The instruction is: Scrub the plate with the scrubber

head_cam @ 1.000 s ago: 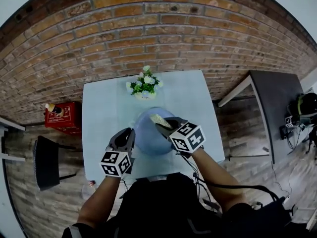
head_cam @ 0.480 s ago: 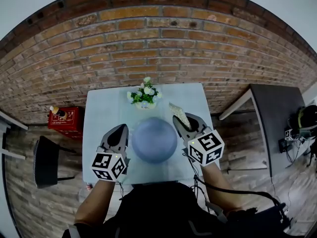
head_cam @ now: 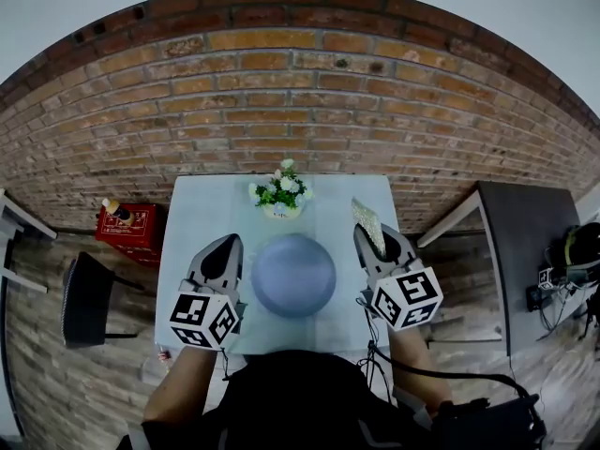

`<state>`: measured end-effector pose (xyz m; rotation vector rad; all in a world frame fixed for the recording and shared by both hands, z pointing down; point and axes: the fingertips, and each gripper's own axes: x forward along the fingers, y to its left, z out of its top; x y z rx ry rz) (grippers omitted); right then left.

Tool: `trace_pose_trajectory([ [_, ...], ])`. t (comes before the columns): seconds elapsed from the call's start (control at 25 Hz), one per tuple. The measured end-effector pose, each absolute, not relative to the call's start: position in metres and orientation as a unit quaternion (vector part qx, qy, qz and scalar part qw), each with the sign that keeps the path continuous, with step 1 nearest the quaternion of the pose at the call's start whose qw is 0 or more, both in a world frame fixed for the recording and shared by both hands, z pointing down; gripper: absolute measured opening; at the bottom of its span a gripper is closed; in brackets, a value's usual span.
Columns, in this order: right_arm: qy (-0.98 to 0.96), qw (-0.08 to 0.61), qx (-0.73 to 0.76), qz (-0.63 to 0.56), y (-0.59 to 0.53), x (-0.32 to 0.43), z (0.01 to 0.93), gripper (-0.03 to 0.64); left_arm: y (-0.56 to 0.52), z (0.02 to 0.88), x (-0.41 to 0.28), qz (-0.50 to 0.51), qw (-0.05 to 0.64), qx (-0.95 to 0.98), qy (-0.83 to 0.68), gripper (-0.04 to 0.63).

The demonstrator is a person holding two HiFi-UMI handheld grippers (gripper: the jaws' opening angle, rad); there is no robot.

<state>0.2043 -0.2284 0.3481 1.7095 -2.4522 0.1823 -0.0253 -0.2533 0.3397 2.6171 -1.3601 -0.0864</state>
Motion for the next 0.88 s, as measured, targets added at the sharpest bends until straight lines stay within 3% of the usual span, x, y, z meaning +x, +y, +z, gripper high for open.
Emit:
trace_pose_trajectory([
  [0.88,-0.813,0.069,0.576,0.051,-0.23,0.213,0.342,0.067,-0.247,0.313,-0.016,-0.031,0.049,0.891,-0.451,0.011],
])
